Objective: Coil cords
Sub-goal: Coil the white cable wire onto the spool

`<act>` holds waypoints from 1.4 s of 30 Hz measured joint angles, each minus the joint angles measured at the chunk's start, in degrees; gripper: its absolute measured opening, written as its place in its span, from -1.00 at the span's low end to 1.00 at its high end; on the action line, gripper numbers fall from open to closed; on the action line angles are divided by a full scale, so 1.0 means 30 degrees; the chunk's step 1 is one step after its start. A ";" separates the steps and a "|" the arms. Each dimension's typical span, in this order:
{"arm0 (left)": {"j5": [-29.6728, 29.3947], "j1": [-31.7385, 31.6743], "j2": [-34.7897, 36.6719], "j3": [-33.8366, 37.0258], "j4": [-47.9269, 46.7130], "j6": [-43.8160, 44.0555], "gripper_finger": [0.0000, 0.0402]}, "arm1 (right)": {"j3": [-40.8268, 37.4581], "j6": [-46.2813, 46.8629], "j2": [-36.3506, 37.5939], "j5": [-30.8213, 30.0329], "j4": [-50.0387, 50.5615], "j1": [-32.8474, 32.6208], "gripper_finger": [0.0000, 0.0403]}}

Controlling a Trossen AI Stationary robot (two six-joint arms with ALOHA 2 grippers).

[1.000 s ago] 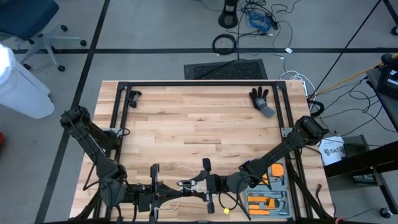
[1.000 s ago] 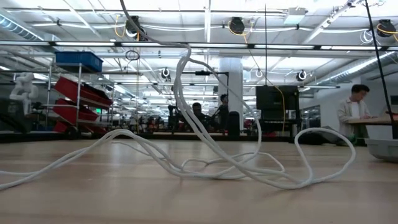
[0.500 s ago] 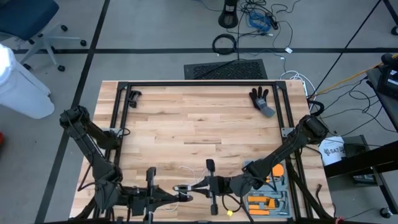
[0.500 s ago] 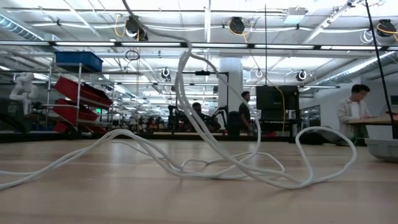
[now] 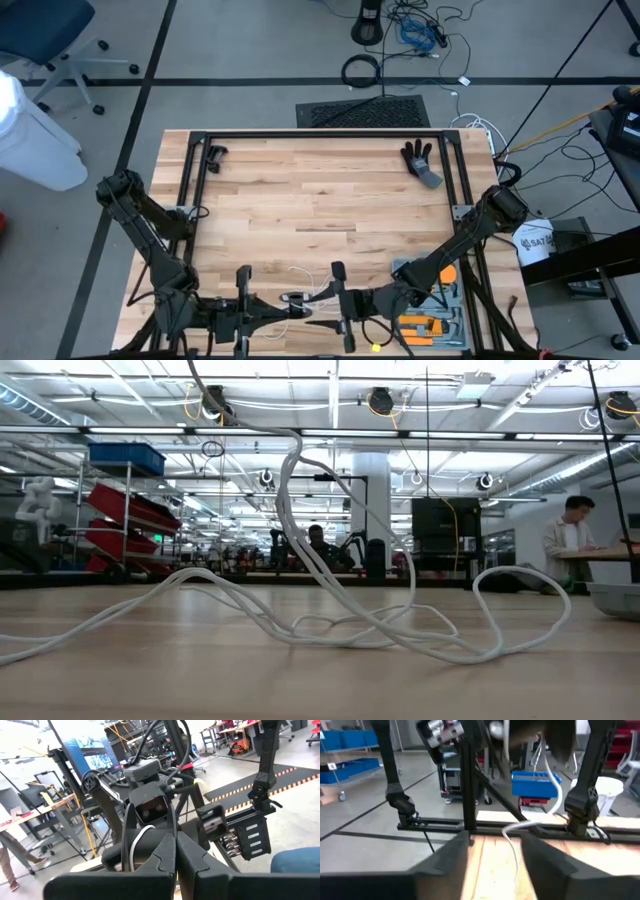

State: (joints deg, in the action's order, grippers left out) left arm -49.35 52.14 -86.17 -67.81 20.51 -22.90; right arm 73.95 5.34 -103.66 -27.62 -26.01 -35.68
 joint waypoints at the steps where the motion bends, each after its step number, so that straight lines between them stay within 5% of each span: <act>1: 0.0003 0.0000 0.0000 0.0000 0.0000 0.0000 -0.99 | 0.0000 -0.0101 0.0000 -0.0001 -0.0162 0.0021 -0.01; 5: -0.0001 0.0000 0.0000 0.0000 0.0000 -0.0007 -0.99 | 0.0000 0.0247 -0.0015 -0.0029 -0.0303 0.0300 0.08; 13: -0.0004 -0.0007 0.0000 0.0000 0.0007 -0.0007 -0.99 | 0.0000 0.0629 -0.0022 0.0197 -0.0389 0.0707 -0.09; 24: 0.0003 -0.0015 0.0000 0.0007 0.0050 -0.0007 -0.99 | 0.0000 0.0454 -0.0034 -0.0217 -0.0233 0.0700 -0.96; 36: 0.0302 0.0543 -0.0015 0.0022 0.0770 0.0027 -0.99 | 0.0000 0.1052 0.0564 -0.1110 0.3051 0.0389 -1.00; 42: 0.0388 0.0418 0.0026 0.0022 0.0998 0.2341 -0.99 | 0.0000 0.0530 0.0644 0.0506 0.3459 0.0355 -1.00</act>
State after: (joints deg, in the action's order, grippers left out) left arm -48.19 53.39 -86.09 -67.75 23.51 -15.87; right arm 73.95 6.92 -101.73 -26.10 -15.63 -34.62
